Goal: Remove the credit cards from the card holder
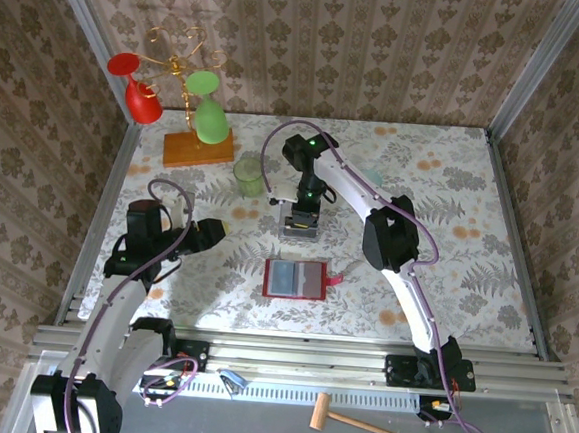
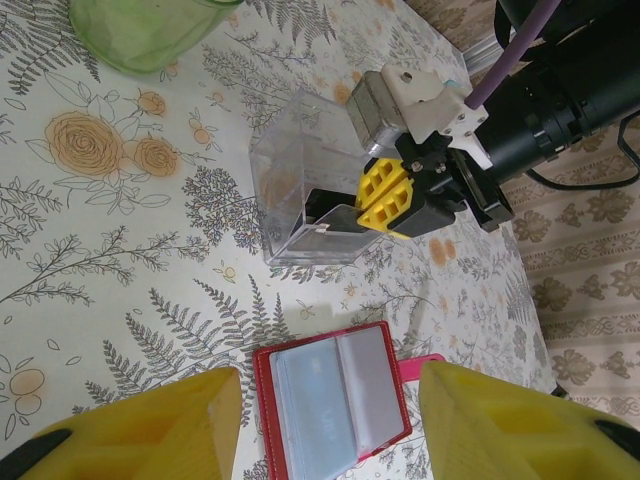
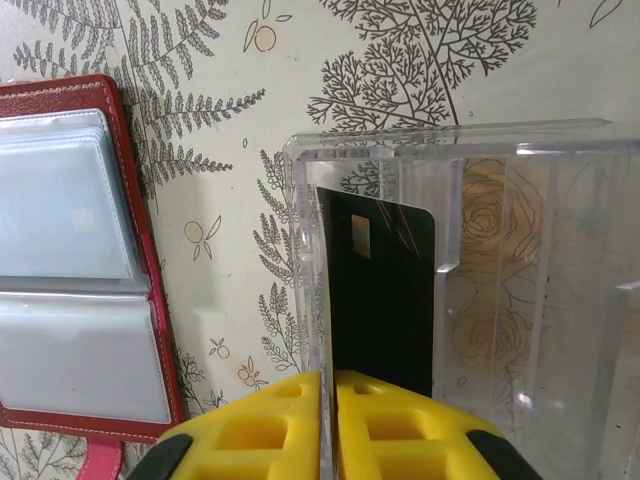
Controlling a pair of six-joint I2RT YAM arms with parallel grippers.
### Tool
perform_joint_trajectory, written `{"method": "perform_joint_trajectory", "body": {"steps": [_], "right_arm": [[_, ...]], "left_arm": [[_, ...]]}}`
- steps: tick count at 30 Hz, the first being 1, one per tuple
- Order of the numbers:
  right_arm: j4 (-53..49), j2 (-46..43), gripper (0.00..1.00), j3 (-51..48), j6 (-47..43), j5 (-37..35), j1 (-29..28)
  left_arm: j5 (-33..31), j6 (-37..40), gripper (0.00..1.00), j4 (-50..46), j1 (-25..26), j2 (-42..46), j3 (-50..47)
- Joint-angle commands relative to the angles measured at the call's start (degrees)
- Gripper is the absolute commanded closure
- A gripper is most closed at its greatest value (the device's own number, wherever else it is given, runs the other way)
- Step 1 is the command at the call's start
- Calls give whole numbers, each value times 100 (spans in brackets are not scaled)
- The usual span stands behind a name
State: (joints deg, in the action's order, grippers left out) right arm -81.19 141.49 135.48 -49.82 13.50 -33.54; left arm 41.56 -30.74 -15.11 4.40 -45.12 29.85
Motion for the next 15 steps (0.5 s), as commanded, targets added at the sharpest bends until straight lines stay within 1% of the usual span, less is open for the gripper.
{"method": "perform_joint_trajectory", "body": {"steps": [1,4,9,12,15], "right_arm": [[-307,-122,84,217,-85,-92,49],[-319,-297,81,194,-6,-75,100],[-89,-725,79,-105,276,-14,102],[265,-1084,78,-544,572,-5,78],[856,-1546,77,-1241,868,7,20]], "left_arm": [[10,131,50,-128,-54,48,-12],[45,86,51,-28,-41,34,-48],[19,-36,51,192,63,-90,-40],[-100,-183,52,429,226,-224,-64],[-204,-362,52,782,431,-417,-116]]}}
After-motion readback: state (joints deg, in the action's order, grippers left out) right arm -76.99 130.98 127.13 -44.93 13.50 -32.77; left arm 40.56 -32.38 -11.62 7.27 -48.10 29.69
